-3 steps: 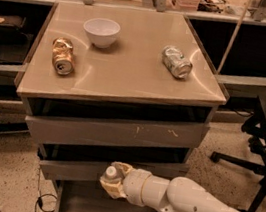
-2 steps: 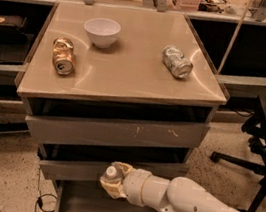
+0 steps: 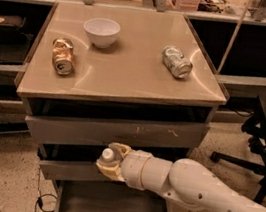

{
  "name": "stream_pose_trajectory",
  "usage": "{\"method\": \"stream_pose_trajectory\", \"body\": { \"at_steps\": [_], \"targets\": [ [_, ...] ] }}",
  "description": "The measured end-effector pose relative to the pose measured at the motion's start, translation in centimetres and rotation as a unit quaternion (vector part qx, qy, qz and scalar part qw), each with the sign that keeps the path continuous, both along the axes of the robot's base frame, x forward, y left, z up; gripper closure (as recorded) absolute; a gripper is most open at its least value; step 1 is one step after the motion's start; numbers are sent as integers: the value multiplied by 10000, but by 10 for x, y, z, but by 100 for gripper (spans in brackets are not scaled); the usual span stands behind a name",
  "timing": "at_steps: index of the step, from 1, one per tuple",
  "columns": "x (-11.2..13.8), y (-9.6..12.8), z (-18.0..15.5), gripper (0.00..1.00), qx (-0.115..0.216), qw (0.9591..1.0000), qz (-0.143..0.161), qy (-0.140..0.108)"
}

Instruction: Pick blue plastic bottle from bottom drawer and place on counter

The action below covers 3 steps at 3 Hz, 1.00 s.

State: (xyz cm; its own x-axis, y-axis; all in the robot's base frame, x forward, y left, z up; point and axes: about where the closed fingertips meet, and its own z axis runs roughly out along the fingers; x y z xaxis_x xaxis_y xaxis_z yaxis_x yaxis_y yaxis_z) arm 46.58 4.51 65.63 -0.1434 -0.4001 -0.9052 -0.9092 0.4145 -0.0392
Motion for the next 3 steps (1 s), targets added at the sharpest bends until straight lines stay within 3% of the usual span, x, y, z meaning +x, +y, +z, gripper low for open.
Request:
{"method": "stream_pose_trajectory", "body": {
  "at_steps": [1, 2, 3],
  "targets": [
    [7, 5, 54, 100, -171, 9993, 63, -333],
    [7, 5, 54, 100, -171, 9993, 64, -333],
    [4, 2, 78, 100, -176, 9989, 131, -404]
  ]
}}
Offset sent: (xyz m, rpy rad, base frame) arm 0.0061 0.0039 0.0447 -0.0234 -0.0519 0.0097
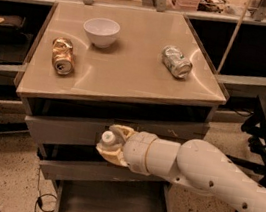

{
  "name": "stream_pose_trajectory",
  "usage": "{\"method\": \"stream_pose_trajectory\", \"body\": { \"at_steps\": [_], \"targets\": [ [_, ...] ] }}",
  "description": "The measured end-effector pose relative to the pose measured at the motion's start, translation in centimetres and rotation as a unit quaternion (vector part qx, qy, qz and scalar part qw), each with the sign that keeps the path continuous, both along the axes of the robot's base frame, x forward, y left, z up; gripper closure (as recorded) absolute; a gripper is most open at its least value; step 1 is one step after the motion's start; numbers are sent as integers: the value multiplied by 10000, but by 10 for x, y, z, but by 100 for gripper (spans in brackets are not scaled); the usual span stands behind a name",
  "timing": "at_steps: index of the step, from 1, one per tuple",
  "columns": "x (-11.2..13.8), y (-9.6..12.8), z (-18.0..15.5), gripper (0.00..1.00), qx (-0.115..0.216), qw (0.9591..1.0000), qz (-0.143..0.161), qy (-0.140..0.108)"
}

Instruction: Pick blue plastic bottle from bottom drawer and place on counter

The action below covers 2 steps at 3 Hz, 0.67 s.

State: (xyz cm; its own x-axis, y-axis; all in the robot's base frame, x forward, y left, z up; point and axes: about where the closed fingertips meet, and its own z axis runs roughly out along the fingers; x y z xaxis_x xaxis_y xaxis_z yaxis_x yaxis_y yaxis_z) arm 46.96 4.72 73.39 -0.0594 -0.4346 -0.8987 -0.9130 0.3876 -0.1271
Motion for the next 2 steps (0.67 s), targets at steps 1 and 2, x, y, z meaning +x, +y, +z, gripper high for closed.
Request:
{"method": "stream_pose_trajectory", "body": {
  "at_steps": [1, 2],
  "targets": [
    [-8, -6, 35, 100, -73, 9999, -39, -141],
    [-15, -14, 82, 100, -288, 9988, -125, -386]
  ]
}}
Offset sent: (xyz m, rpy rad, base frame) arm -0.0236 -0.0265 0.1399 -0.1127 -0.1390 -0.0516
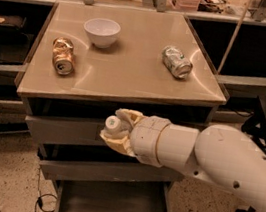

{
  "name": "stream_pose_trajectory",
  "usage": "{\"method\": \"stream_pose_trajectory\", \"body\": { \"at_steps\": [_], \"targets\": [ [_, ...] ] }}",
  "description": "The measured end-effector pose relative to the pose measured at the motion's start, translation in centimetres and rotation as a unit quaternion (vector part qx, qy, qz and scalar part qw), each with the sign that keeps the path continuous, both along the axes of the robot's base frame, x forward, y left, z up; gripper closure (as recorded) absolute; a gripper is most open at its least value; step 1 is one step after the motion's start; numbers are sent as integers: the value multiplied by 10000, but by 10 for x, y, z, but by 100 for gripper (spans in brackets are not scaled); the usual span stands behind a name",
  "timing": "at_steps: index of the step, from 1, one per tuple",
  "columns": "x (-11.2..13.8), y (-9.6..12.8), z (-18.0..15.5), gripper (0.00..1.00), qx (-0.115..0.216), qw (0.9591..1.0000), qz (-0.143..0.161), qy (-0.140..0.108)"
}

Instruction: Pick blue plastic bottle from bottom drawer and place on counter

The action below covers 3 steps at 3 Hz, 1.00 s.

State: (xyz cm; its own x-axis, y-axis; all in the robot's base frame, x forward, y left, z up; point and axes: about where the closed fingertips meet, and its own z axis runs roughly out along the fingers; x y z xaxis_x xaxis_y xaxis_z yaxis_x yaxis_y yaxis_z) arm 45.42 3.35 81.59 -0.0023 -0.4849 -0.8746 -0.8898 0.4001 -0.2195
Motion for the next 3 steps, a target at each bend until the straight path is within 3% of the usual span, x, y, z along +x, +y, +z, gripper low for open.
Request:
{"method": "stream_pose_trajectory", "body": {
  "at_steps": [1, 3],
  "targets": [
    [-3, -1, 52, 100, -261, 9989, -40, -382],
    [1, -2, 80, 100, -238, 9980, -71, -576]
  ]
}}
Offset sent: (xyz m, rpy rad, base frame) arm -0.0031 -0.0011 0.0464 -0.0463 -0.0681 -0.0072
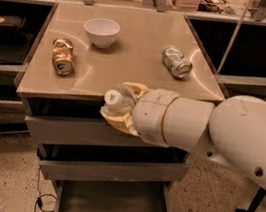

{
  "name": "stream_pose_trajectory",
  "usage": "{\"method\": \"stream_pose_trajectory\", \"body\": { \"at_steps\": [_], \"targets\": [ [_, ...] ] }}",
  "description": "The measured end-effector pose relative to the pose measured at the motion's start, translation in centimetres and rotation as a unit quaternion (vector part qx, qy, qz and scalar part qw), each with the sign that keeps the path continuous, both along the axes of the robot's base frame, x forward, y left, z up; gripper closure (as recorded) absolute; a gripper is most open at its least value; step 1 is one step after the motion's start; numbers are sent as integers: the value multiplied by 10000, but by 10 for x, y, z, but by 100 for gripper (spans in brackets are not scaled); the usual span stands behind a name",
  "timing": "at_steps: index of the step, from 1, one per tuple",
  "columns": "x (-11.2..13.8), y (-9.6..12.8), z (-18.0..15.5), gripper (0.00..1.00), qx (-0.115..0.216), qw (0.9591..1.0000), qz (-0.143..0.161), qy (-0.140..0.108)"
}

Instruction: Pick blue plastic bottle from bottom drawer and place on counter

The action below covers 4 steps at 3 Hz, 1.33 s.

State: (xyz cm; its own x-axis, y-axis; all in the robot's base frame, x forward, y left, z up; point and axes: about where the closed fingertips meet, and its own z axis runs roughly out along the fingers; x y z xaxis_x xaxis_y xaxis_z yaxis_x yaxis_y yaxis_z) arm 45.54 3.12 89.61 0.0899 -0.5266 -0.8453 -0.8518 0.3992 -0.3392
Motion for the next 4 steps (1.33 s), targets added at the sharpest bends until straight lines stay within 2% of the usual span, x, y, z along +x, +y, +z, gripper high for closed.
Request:
{"method": "stream_pose_trajectory", "body": {
  "at_steps": [1, 2, 4],
  "targets": [
    [11, -3, 42, 100, 66, 9998, 11, -207],
    [50, -6, 90, 100, 212, 9991, 95, -357],
    [51, 0, 93, 100, 201, 9990, 143, -385]
  ]
}}
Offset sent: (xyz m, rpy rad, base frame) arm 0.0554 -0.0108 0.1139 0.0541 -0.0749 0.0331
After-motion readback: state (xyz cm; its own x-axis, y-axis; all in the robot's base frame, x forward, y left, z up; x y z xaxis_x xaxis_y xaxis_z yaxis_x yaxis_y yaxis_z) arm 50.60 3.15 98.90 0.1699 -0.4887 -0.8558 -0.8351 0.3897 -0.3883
